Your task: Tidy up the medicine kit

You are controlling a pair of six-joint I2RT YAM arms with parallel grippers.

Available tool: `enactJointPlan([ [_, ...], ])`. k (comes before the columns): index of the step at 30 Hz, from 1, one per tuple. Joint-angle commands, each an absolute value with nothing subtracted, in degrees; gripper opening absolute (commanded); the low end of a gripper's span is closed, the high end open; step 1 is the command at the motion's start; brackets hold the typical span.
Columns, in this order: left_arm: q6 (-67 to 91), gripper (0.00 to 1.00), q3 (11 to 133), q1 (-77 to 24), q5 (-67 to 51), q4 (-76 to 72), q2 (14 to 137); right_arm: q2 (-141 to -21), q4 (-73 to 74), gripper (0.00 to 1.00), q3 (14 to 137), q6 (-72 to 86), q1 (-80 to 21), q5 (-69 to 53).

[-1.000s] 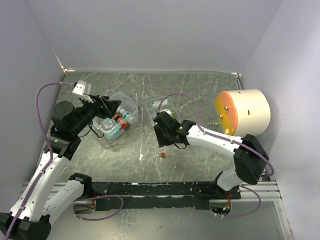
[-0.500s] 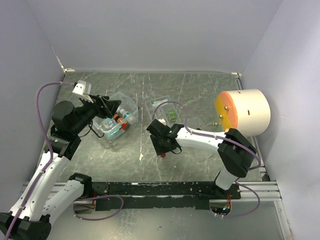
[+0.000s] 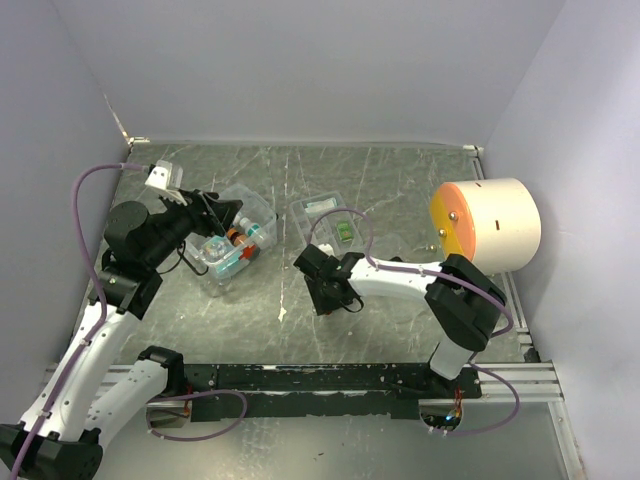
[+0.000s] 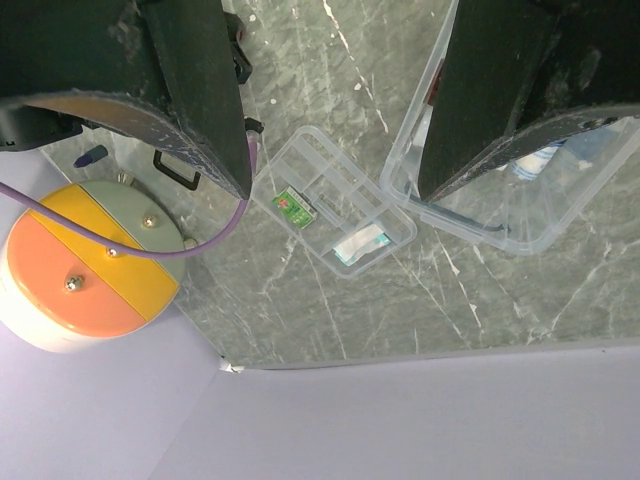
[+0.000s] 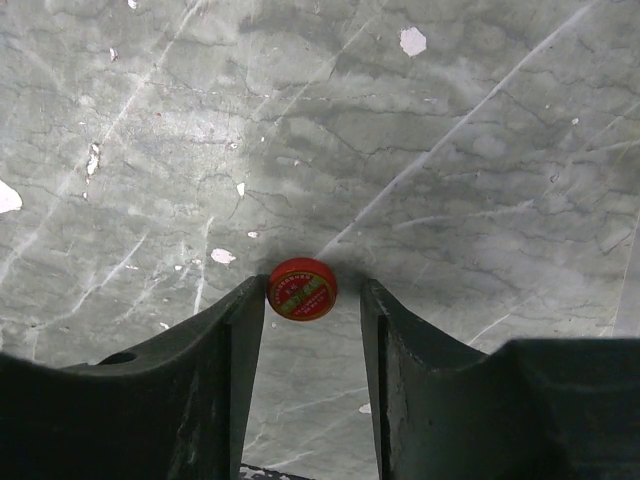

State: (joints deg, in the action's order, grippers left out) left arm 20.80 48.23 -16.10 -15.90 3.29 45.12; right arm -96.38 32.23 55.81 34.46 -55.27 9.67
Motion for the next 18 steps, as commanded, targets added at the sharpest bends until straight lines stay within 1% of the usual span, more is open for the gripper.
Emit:
enactJointPlan([
  [1, 20.39, 0.79, 49.35, -15.38, -16.27, 2.80, 45.14, -97.65, 32.37, 0.42, 55.03, 35.51, -55.55, 9.13],
  [10, 20.48, 0.79, 49.30, -15.29, -16.37, 2.69, 45.26, -99.20, 31.34, 0.33, 55.81, 35.52, -55.59, 9.23],
  [13, 20.47, 0.79, 49.22, -15.25, -16.33, 2.69, 45.16, -99.61, 31.01, 0.29, 55.89, 35.82, -55.55, 9.63],
  [15, 20.47, 0.79, 49.24, -15.28, -16.36, 2.66, 45.18, -99.93, 31.15, 0.30, 55.98, 36.01, -55.56, 9.87],
  [17, 20.45, 0.79, 49.25, -15.29, -16.43, 2.70, 45.17, -100.06, 31.20, 0.37, 56.07, 36.20, -55.56, 10.16],
  [18, 20.48, 0.79, 49.27, -15.29, -16.40, 2.64, 45.13, -100.10, 31.13, 0.38, 55.95, 36.29, -55.55, 10.28],
])
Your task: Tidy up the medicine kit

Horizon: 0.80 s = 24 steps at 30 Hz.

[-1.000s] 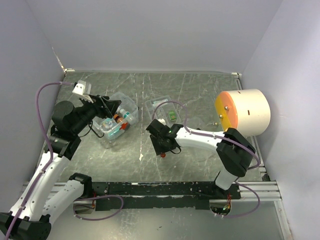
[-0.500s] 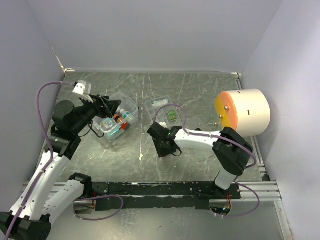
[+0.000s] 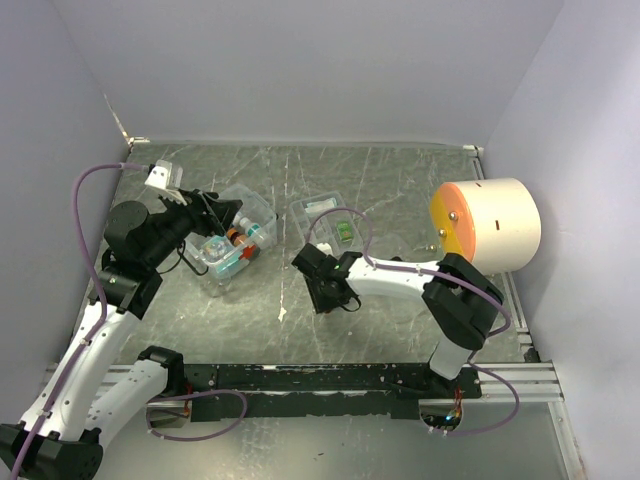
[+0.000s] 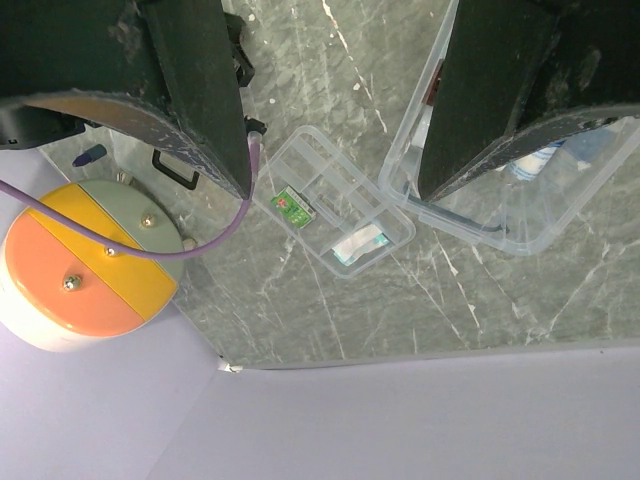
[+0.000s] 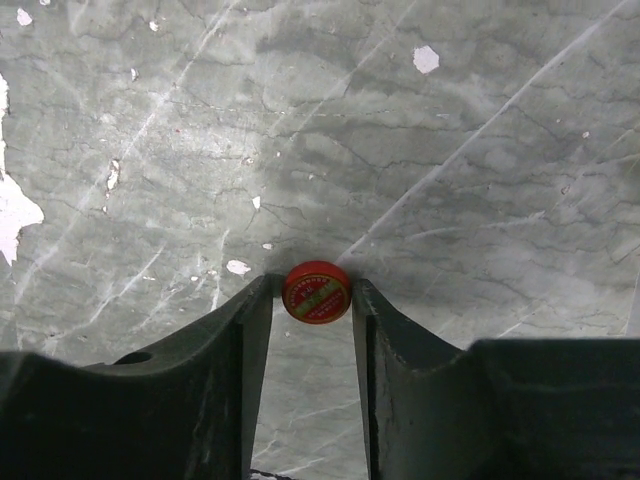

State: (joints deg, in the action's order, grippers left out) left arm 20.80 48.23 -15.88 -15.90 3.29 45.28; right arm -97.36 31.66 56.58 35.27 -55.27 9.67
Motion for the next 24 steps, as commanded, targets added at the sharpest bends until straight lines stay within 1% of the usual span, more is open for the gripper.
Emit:
enactJointPlan([
  [1, 20.48, 0.79, 49.28, -15.29, -16.37, 2.70, 45.16, -100.04, 31.00, 0.39, 55.91, 36.37, -55.55, 10.35],
  [5, 20.47, 0.79, 49.30, -15.29, -16.43, 2.64, 45.12, -100.31, 30.83, 0.36, 55.89, 36.83, -55.54, 10.86],
  [9, 20.39, 0.79, 49.33, -15.29, -16.33, 2.79, 45.04, -100.59, 30.74, 0.27, 56.02, 37.02, -55.56, 10.92],
  [10, 20.39, 0.79, 49.34, -15.29, -16.28, 2.81, 45.02, -100.43, 30.72, 0.27, 56.13, 37.05, -55.56, 11.09],
  [16, 20.30, 0.79, 49.39, -15.29, -16.10, 2.96, 45.07, -95.47, 28.24, 0.27, 57.04, 37.02, -55.59, 14.74],
  [20, 20.30, 0.79, 49.63, -15.21, -15.32, 3.43, 44.89, -91.40, 23.18, 0.27, 59.59, 36.08, -55.23, 19.67],
  [24, 19.88, 0.79, 49.92, -15.21, -13.26, 4.42, 44.20, -91.07, 18.12, 0.28, 61.54, 34.01, -53.22, 21.35],
])
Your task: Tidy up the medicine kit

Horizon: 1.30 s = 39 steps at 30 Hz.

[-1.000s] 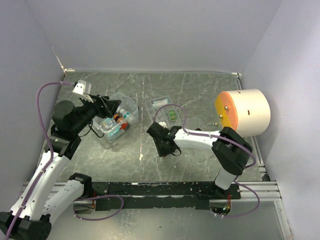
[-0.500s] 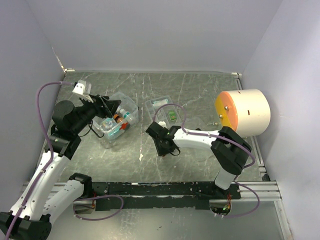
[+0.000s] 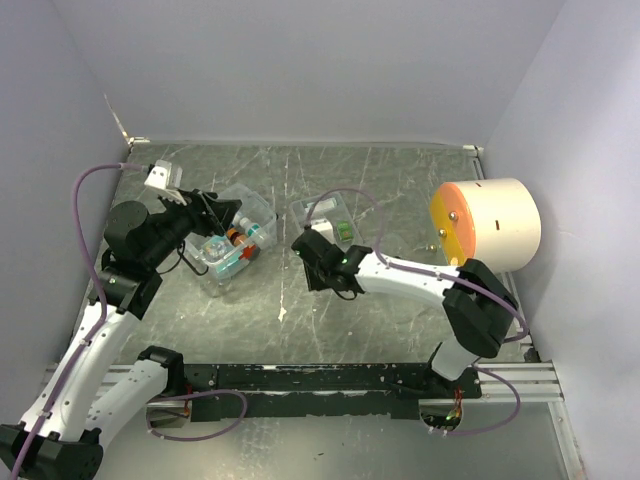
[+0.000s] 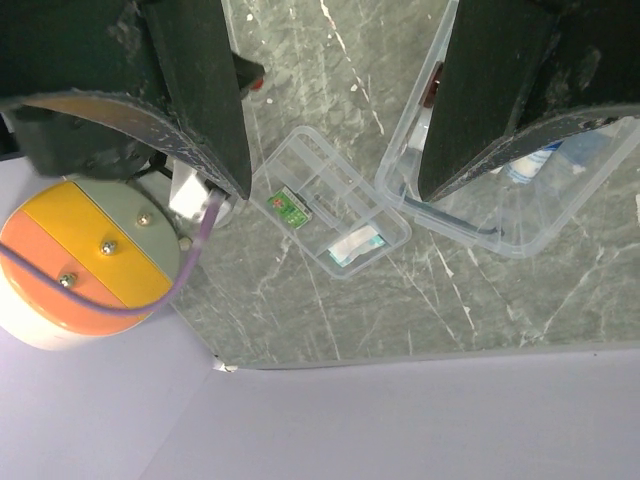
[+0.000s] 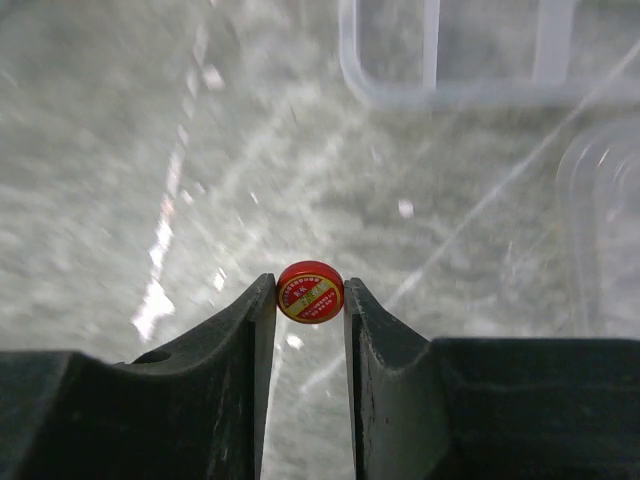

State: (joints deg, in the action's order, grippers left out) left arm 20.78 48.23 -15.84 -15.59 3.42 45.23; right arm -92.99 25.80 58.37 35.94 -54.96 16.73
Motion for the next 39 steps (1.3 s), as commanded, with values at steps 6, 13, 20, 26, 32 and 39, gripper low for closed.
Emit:
enactJointPlan([
  [6, 19.60, 0.79, 50.04, -15.21, -11.83, 5.05, 43.70, -96.96, 13.08, 0.29, 68.93, 29.11, -48.45, 22.36],
  [13, 19.76, 0.79, 49.90, -15.21, -11.99, 4.87, 43.61, -107.00, 11.06, 0.29, 79.21, 24.89, -43.46, 20.58],
  [20, 19.78, 0.79, 49.77, -15.21, -12.13, 4.77, 43.93, -114.38, 10.89, 0.29, 85.58, 22.02, -41.76, 19.26],
  [26, 19.78, 0.79, 49.78, -15.21, -12.36, 4.66, 44.02, -118.50, 11.49, 0.29, 87.68, 21.41, -41.14, 18.72],
  [32, 19.78, 0.79, 49.69, -15.21, -12.46, 4.69, 44.07, -120.79, 12.24, 0.29, 89.54, 21.11, -40.80, 18.22],
  [39, 19.78, 0.79, 49.72, -15.20, -12.40, 4.59, 44.12, -122.63, 13.54, 0.29, 90.62, 21.25, -40.27, 18.59],
])
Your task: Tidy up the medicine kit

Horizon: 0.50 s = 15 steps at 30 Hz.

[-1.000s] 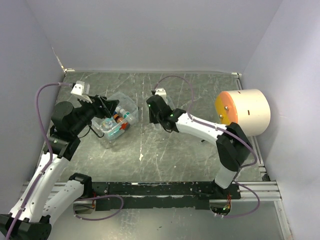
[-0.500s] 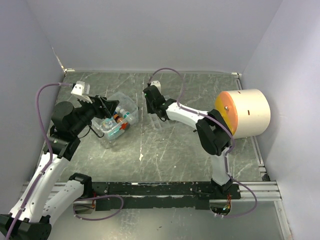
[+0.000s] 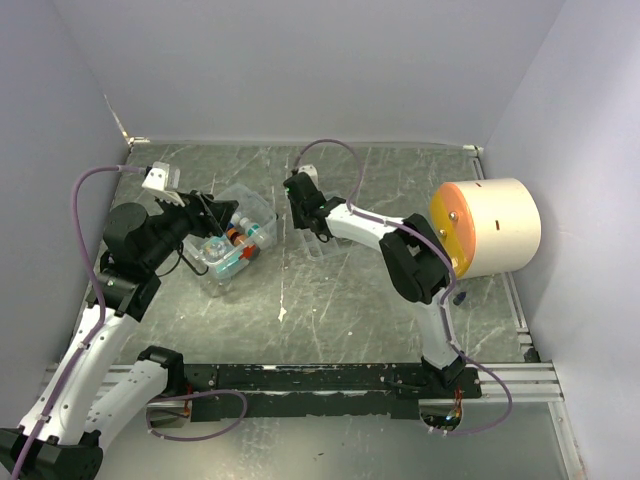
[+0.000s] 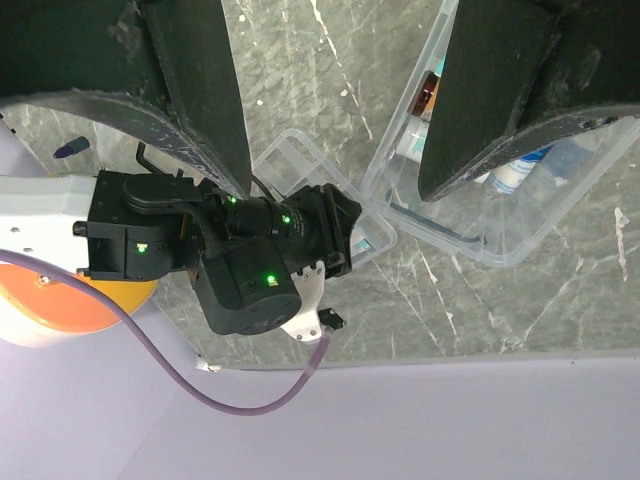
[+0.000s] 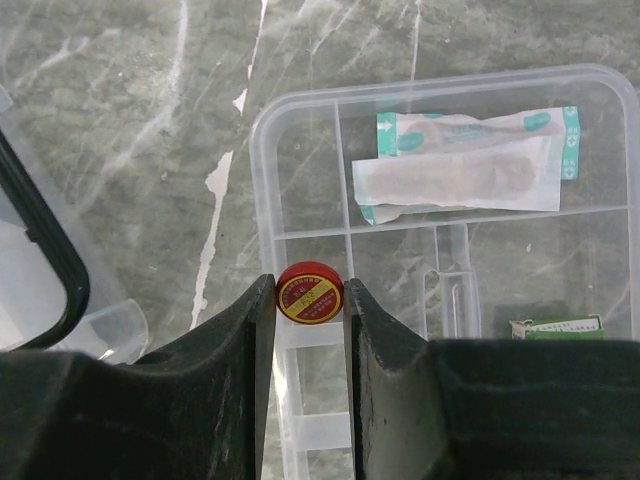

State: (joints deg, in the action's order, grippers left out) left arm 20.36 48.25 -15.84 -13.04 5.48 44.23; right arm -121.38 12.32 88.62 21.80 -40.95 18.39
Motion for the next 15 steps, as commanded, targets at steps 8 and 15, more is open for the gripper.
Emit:
enactJointPlan([
  [8, 19.76, 0.79, 49.71, -15.21, -12.38, 4.73, 44.33, -123.26, 14.09, 0.29, 90.76, 21.44, -39.96, 18.26],
  [15, 19.77, 0.79, 49.74, -15.21, -12.43, 4.73, 44.47, -123.95, 15.55, 0.31, 91.97, 21.00, -39.80, 15.30],
])
